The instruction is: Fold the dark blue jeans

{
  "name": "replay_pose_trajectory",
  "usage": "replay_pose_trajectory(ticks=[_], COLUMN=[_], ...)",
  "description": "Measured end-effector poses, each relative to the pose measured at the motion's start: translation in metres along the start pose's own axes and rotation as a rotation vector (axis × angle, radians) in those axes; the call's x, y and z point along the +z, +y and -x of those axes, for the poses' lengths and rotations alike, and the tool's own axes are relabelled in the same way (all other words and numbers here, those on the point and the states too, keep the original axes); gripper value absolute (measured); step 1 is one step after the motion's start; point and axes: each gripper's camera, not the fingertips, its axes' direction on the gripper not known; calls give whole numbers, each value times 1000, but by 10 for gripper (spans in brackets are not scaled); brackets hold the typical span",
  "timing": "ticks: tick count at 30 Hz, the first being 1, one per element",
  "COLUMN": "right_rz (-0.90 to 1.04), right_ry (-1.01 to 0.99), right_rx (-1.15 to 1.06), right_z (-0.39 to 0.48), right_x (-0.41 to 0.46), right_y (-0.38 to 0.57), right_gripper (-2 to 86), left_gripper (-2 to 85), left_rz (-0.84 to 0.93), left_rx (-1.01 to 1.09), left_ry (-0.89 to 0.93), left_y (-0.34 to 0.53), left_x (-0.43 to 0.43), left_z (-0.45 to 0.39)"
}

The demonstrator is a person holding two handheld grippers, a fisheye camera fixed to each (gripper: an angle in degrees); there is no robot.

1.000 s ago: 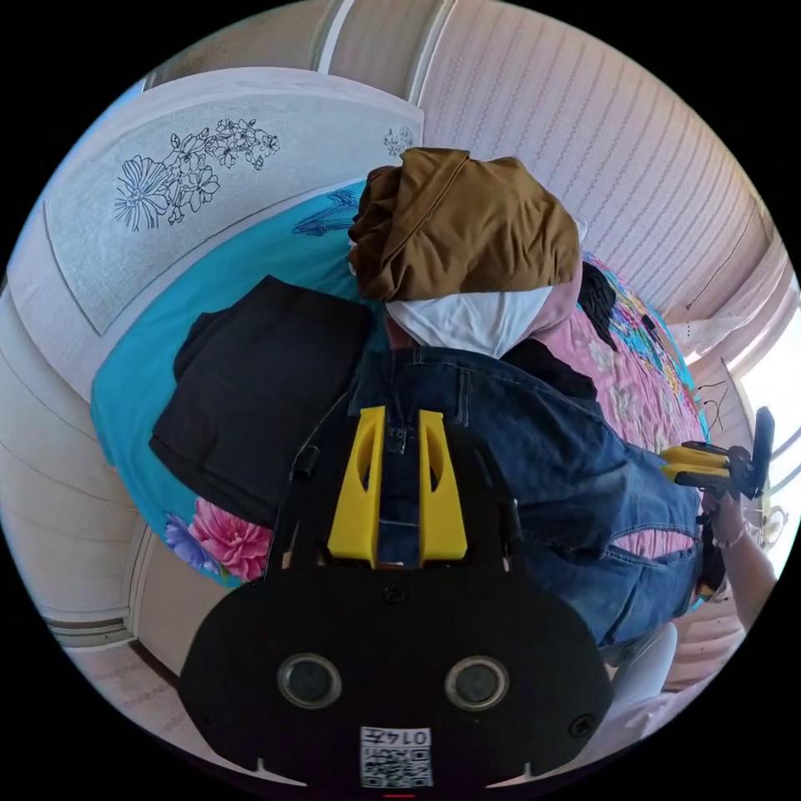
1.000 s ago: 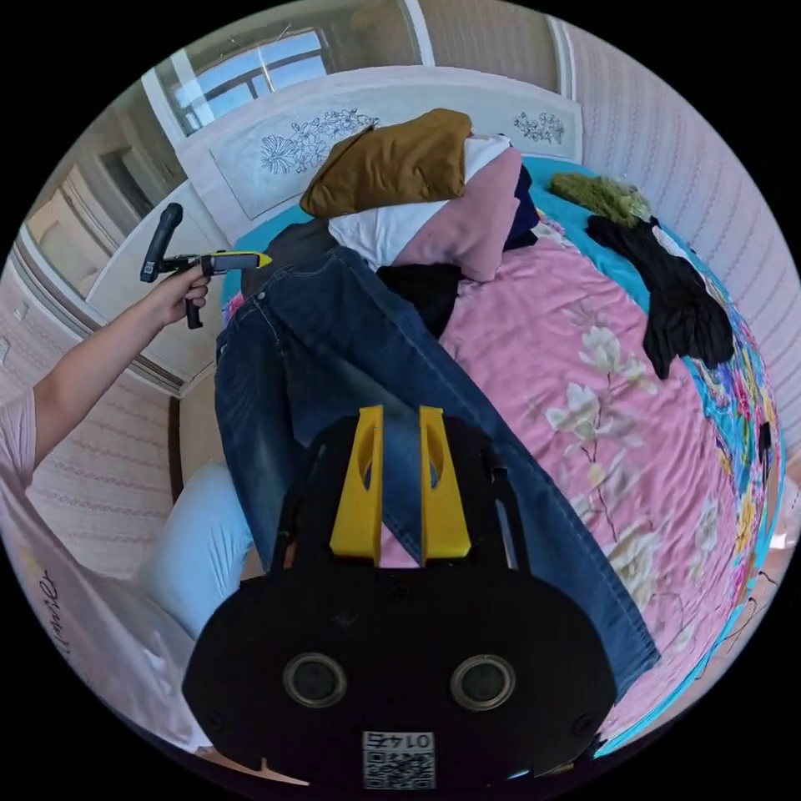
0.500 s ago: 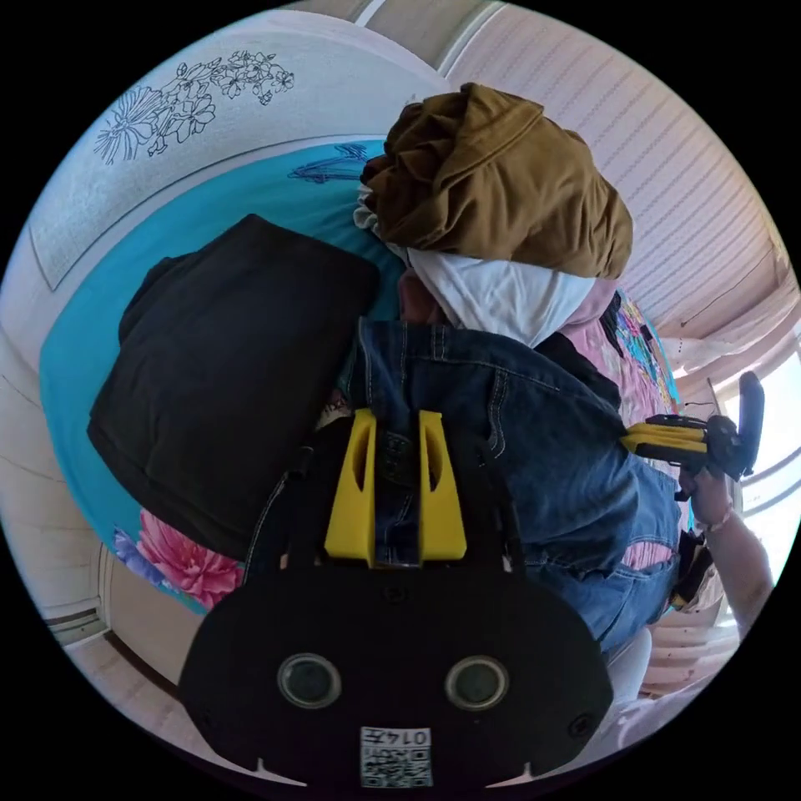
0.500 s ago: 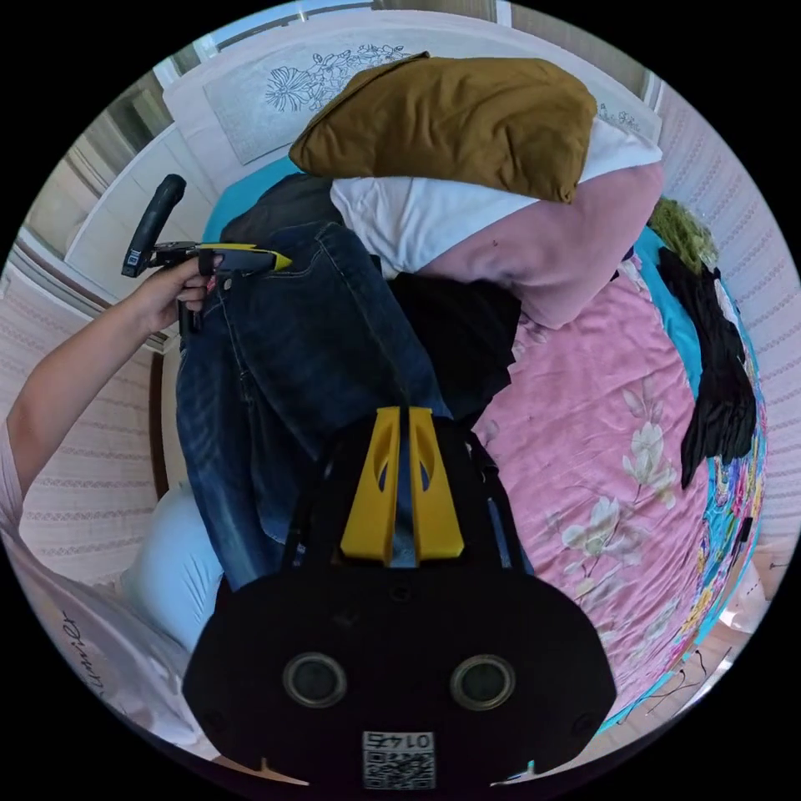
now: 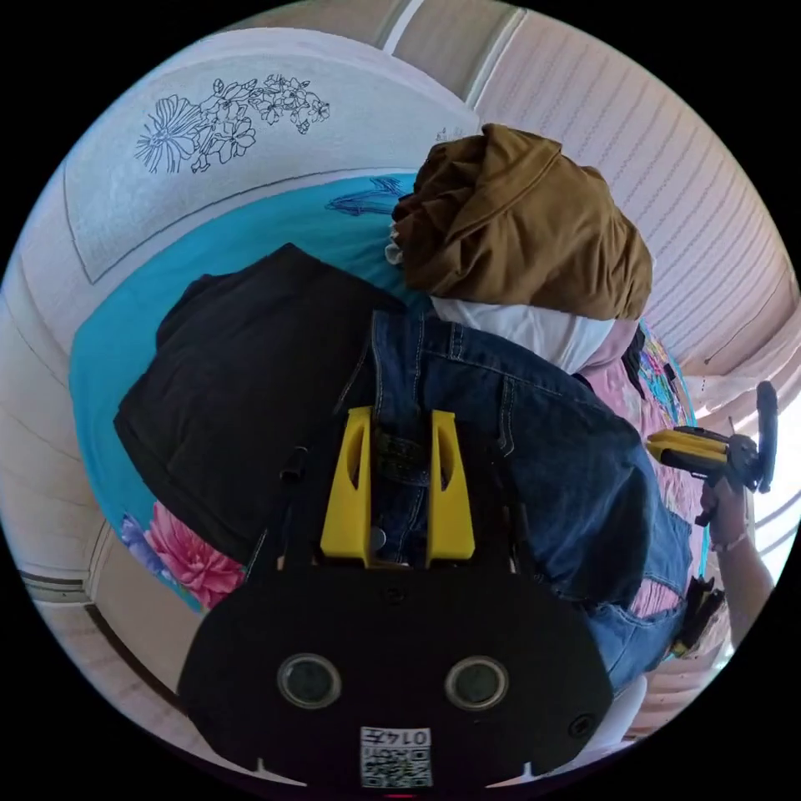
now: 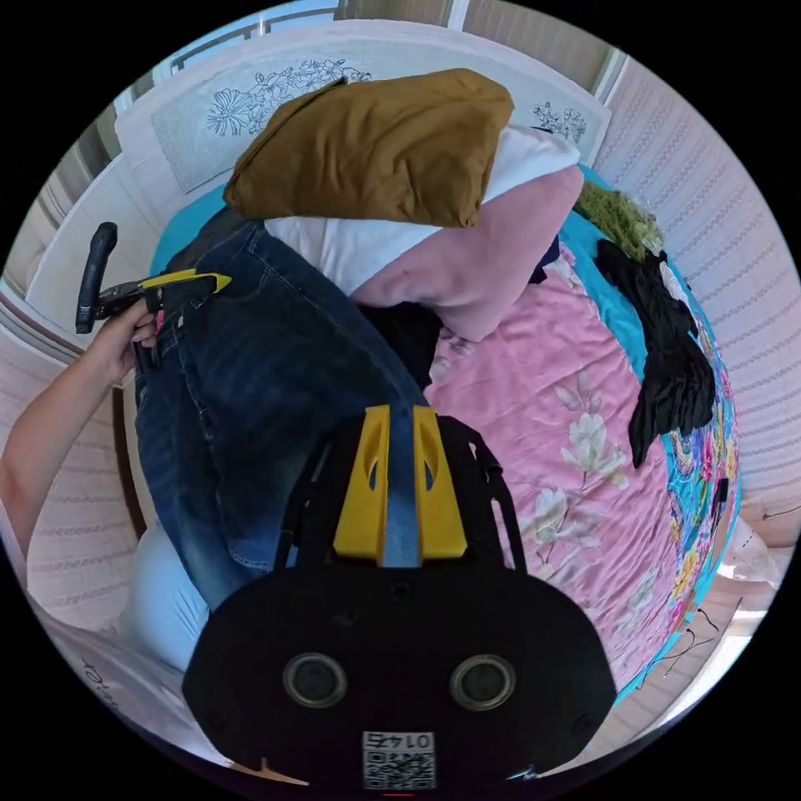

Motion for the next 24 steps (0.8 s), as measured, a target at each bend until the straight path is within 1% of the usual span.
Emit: replay_pose_trajectory(ticks=[1, 4, 6, 7, 8, 9, 10, 11, 12, 13, 14, 15, 16, 18, 19, 21, 23, 24], right_rz=[-14, -128, -160, -160, -157, -132, -122, -107, -99, -104, -140, -208, -233, -291, -322, -478, -546, -580], right_ry=[-25, -123, -141, -144, -161, -192, -210, -245, -307, -355, -463, -545, -559, -518, -513, -512, -496, -488], right_rx=[5, 61, 151, 194, 295, 422, 491, 643, 828, 925, 1079, 1186, 1228, 1374, 1410, 1527, 1608, 1661], right_z=[-3, -21, -32, -35, -42, -48, -51, -54, -55, -54, -50, -42, -38, -26, -24, -18, -15, -12], right_x=[-3, -24, -36, -37, -39, -38, -37, -36, -34, -33, -31, -33, -35, -45, -48, -56, -58, -57], right_y=[13, 104, 205, 233, 293, 356, 388, 454, 520, 553, 612, 665, 688, 765, 783, 848, 889, 914], right_gripper=[59, 66, 68, 68, 69, 69, 68, 67, 64, 63, 63, 63, 63, 64, 64, 66, 70, 74], left_gripper=[92, 71, 67, 61, 57, 50, 45, 46, 46, 59, 65, 77, 85, 88, 88, 88, 89, 93], left_rz=[-53, -132, -127, -90, -57, 26, 90, 118, 160, 173, 178, 189, 198, 200, 200, 206, 191, 186], left_rx=[23, 91, 94, 73, 57, 15, -20, -39, -93, -147, -172, -209, -231, -260, -271, -297, -312, -313], left_ry=[13, 33, 79, 132, 157, 182, 181, 179, 189, 219, 233, 263, 285, 291, 301, 321, 311, 268], left_y=[8, 41, 72, 96, 108, 131, 154, 166, 187, 204, 211, 223, 231, 239, 241, 241, 238, 236], left_x=[-15, -55, -71, -74, -73, -68, -62, -59, -55, -53, -52, -51, -49, -48, -48, -47, -48, -49], left_z=[8, 26, 41, 53, 58, 68, 74, 77, 81, 83, 83, 82, 80, 76, 74, 72, 71, 70])
